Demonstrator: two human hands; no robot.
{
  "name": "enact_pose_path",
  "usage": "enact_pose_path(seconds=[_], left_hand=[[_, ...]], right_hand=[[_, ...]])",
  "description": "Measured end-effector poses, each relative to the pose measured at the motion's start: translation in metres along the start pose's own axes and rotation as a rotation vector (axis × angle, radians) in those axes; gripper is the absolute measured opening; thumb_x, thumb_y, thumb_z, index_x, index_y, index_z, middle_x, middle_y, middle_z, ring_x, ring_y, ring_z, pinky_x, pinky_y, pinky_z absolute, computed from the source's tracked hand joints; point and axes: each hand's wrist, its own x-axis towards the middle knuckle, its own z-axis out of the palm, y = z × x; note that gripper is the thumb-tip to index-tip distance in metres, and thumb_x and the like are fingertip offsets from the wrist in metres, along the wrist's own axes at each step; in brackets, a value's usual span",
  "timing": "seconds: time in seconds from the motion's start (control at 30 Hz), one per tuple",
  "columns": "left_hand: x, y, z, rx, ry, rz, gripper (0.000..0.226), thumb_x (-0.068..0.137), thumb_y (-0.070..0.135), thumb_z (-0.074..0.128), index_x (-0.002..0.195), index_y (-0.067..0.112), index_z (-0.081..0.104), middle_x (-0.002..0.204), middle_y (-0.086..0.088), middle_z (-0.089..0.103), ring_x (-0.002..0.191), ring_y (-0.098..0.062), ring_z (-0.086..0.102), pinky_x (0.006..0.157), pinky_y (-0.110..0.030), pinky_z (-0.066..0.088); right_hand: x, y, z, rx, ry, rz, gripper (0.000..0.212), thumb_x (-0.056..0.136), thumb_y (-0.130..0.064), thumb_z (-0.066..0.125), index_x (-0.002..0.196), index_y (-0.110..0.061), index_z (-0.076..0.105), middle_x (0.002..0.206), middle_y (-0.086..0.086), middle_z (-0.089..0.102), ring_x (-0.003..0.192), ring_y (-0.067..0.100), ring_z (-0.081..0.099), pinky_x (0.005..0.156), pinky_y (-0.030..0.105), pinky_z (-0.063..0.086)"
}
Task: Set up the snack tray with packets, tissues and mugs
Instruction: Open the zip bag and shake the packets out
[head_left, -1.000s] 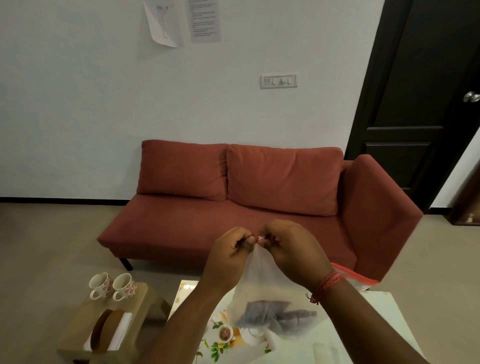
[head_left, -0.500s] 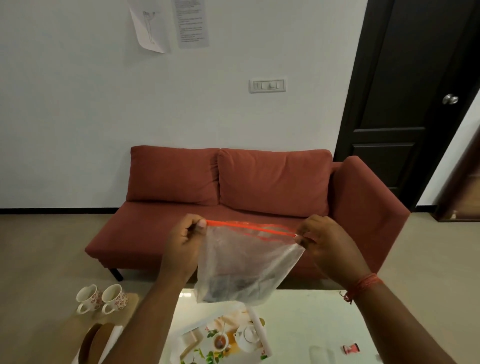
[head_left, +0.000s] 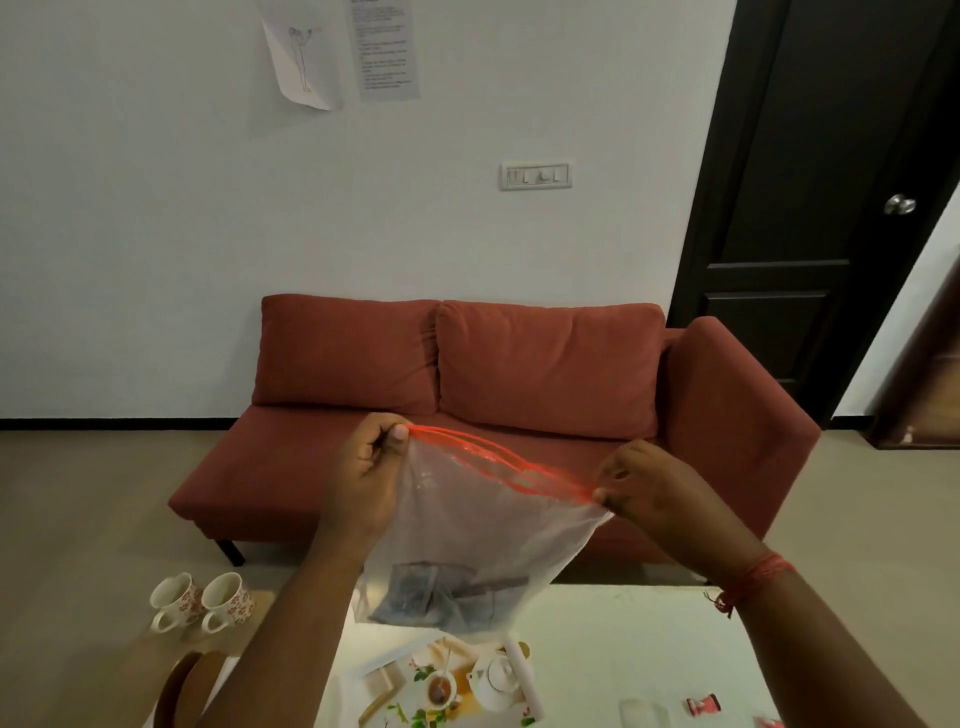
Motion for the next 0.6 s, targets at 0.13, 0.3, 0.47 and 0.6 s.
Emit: enact_pose_path(seconds=[0.13,0.3,0.47,0.6], left_hand=[[0.003,0.008,0.008,-0.037,-0.077,0.022,0.017,0.099,0.022,0.052,0.087,0.013,0.061,0.075,-0.006,0.054,0.068,0.000,0.046,0.063,-0.010,0.039],[0.008,0.011,0.014,-0.022,-0.115,0.027,0.018,0.098,0.020,0.053,0.090,0.008,0.064,0.080,-0.010,0.059,0.073,0.001,0.050,0.069,-0.009,0.041],[0.011,0.016,0.016,-0.043,-0.129,0.053,0.014,0.096,0.019,0.053,0.090,0.012,0.064,0.081,0.005,0.062,0.077,0.004,0.054,0.072,-0.008,0.042],[0.014,0.012,0.019,-0.051,-0.157,0.062,0.015,0.096,0.020,0.053,0.090,0.013,0.064,0.082,0.006,0.062,0.079,0.001,0.055,0.074,-0.010,0.042]], right_hand=[[0.007,-0.017,0.006,0.061,0.005,-0.035,0.014,0.088,-0.030,0.070,0.099,-0.022,0.068,0.102,-0.007,0.065,0.093,0.005,0.062,0.082,0.027,0.052],[0.020,-0.035,0.020,0.055,-0.084,-0.104,0.025,0.086,-0.038,0.072,0.107,-0.025,0.068,0.104,-0.012,0.066,0.095,0.000,0.063,0.082,0.020,0.050],[0.027,-0.039,0.029,0.024,-0.114,-0.185,0.013,0.094,-0.034,0.062,0.094,-0.022,0.066,0.088,-0.008,0.068,0.082,0.006,0.063,0.074,0.028,0.051],[0.029,-0.037,0.030,-0.043,-0.106,-0.197,0.025,0.097,-0.030,0.058,0.073,-0.022,0.053,0.066,-0.008,0.053,0.064,0.004,0.050,0.058,0.021,0.037]])
